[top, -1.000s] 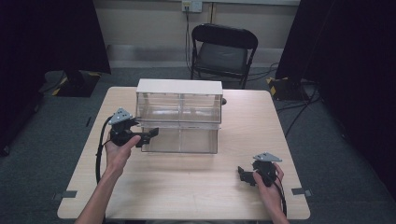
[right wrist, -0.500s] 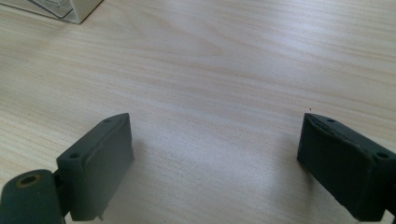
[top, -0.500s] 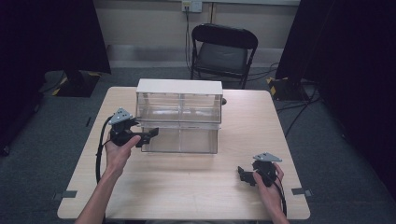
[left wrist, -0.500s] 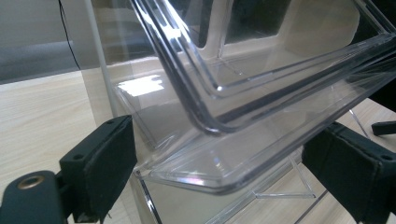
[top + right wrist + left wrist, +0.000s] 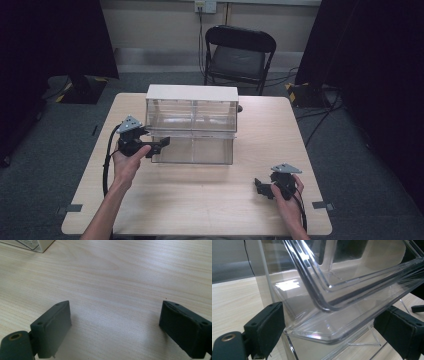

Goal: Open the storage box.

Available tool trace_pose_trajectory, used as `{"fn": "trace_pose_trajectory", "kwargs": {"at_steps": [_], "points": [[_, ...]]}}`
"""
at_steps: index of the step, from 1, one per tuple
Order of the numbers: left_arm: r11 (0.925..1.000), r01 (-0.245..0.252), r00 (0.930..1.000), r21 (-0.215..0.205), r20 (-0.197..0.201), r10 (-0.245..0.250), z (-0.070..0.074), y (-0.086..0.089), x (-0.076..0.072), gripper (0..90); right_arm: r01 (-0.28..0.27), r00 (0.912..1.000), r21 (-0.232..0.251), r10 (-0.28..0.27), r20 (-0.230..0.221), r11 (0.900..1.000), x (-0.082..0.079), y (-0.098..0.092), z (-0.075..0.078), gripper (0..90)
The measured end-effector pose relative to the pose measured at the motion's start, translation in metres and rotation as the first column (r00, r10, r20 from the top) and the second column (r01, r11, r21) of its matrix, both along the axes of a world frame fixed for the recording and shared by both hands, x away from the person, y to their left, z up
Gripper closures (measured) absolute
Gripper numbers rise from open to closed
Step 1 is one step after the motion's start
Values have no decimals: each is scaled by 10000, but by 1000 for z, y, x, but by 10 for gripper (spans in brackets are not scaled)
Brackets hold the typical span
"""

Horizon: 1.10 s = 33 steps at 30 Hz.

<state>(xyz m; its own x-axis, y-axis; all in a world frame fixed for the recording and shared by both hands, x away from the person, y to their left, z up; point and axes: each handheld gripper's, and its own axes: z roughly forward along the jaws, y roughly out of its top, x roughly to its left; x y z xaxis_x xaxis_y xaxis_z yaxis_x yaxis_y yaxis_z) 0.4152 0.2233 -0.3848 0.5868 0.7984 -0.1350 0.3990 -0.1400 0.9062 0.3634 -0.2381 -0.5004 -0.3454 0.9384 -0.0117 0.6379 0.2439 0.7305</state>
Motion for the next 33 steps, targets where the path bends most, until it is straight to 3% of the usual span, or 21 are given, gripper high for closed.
{"fn": "trace_pose_trajectory", "kwargs": {"at_steps": [33], "points": [[10000, -35, 10000, -11, -24, 35, 0, -1, 0, 100, -1, 10000, 0, 1, 0, 10000, 0, 0, 0, 97]]}}
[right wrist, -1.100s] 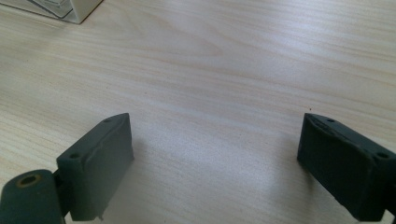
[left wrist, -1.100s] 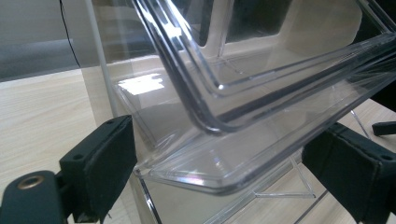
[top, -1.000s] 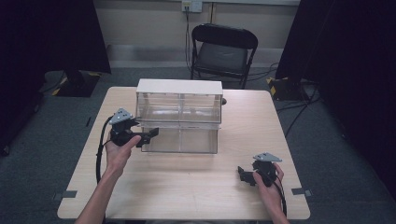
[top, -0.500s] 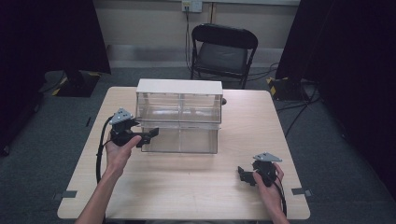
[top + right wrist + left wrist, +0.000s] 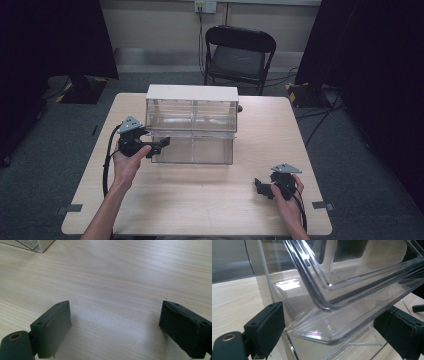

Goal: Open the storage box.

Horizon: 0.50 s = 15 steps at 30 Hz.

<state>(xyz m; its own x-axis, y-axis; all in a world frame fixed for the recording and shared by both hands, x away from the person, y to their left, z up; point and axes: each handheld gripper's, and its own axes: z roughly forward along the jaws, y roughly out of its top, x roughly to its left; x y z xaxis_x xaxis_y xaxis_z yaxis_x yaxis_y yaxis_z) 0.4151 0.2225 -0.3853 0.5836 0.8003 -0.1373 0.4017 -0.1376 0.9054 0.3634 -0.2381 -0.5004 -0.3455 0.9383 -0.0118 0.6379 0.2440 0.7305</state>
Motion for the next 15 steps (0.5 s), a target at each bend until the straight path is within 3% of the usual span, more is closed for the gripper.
{"fn": "trace_pose_trajectory", "kwargs": {"at_steps": [15], "points": [[10000, -12, 10000, 43, -45, 12, 0, 0, 0, 101, 1, 10000, 3, -1, -1, 10000, 0, 0, 0, 97]]}}
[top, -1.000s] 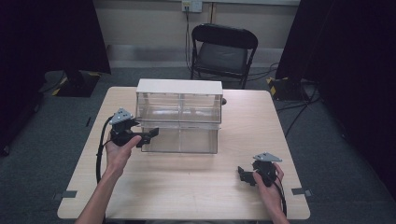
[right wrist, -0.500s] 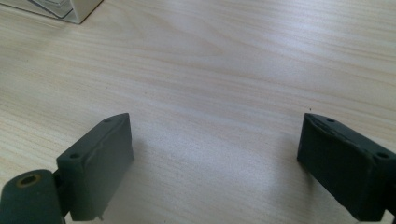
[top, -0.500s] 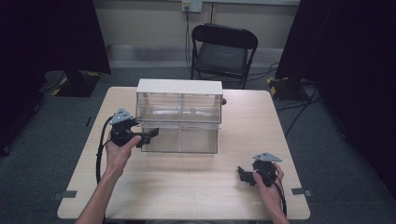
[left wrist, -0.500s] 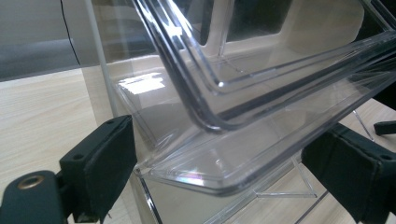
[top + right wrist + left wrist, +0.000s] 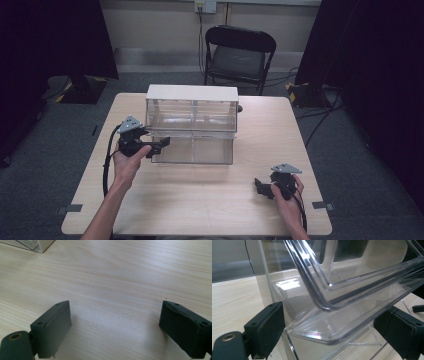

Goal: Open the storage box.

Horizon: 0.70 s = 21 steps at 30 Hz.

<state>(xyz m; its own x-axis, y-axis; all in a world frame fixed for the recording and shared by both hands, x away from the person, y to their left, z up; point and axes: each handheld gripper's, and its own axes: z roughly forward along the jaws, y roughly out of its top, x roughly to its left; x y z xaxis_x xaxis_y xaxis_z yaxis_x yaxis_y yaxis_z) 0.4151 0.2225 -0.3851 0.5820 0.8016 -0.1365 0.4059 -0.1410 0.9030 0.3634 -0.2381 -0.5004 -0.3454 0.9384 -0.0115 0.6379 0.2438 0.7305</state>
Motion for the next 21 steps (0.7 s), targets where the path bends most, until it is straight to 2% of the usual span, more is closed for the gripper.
{"fn": "trace_pose_trajectory", "kwargs": {"at_steps": [14, 15, 21], "points": [[10000, 19, 10000, -35, -7, -19, 0, 0, 0, 101, 0, 10000, -1, 0, 0, 10000, 0, 0, 0, 97], [9999, -27, 10000, -133, 2, 27, 0, -1, 0, 101, 0, 10000, -1, 0, 1, 10000, 0, 0, 0, 97], [10000, -5, 10000, 15, -15, 5, 0, 0, 0, 101, -1, 10000, 0, 1, 0, 10000, 0, 0, 0, 97]]}}
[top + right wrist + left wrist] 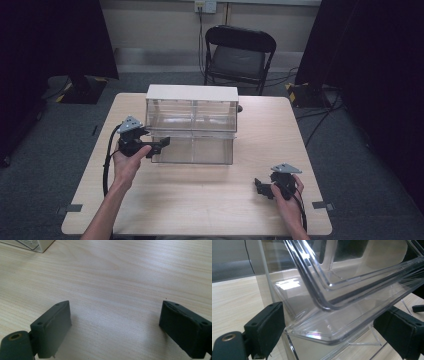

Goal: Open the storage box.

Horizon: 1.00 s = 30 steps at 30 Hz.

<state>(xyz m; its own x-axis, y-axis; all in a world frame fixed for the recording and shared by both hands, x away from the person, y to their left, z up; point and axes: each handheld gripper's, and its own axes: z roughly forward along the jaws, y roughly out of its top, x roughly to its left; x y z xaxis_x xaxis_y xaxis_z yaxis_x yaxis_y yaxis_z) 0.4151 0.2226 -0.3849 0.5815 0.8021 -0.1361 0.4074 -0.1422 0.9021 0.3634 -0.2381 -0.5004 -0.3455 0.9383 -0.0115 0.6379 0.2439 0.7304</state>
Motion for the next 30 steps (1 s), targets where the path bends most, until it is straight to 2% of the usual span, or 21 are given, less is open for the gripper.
{"fn": "trace_pose_trajectory", "kwargs": {"at_steps": [30], "points": [[10000, 30, 10000, -16, 31, -30, 0, 0, -1, 114, -113, 9999, -28, 113, -24, 9999, 1, 0, 0, 88]]}}
